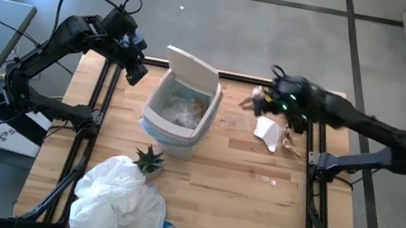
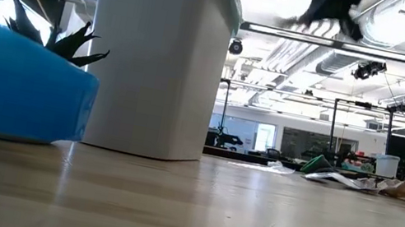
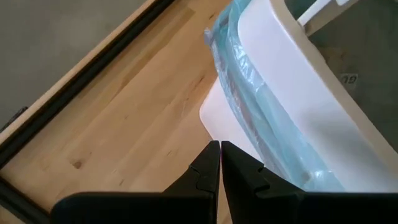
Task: Place trash/remove bag and relplace
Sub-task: Put the brown napkin into the trash bin
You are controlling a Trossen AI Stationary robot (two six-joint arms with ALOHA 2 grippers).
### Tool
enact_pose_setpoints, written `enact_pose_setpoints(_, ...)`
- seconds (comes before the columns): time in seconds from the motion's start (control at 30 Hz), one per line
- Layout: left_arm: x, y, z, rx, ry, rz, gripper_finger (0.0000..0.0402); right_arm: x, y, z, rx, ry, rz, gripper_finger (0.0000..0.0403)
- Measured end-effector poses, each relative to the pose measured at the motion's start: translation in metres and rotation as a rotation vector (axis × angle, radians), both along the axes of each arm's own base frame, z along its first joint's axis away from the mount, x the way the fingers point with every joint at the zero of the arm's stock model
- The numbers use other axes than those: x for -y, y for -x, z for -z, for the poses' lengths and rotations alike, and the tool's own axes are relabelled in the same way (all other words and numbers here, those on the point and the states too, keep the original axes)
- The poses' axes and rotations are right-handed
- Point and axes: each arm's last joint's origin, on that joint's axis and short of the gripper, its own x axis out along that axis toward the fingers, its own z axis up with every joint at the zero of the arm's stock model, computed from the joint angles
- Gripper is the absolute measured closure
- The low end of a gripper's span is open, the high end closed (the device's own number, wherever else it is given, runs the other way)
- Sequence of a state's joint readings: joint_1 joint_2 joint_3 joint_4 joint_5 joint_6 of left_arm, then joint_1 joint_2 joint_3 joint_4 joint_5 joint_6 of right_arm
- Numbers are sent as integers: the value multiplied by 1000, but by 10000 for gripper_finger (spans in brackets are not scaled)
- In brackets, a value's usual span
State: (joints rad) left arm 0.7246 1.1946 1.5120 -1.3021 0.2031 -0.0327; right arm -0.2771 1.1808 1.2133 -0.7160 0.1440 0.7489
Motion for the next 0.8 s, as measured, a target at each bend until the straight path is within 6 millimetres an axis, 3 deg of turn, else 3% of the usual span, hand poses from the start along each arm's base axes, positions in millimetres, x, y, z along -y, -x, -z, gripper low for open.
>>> enact_pose_setpoints(0.17, 1, -1, 0, 24, 33, 7, 402, -56, -2, -32, 287, 14, -177, 403)
enact_pose_setpoints(0.33, 2, -1, 1, 45, 91, 6, 402, -85, -33, -48, 469, 105, -276, 403)
enact_pose_setpoints(0.6, 10, -12, 3, 64, 170, 34, 402, -93, -113, -71, 259, 290, -380, 403)
enact_pose_setpoints(0.8, 19, -27, 3, 51, 131, 44, 402, -87, -147, -86, 95, 381, -384, 403)
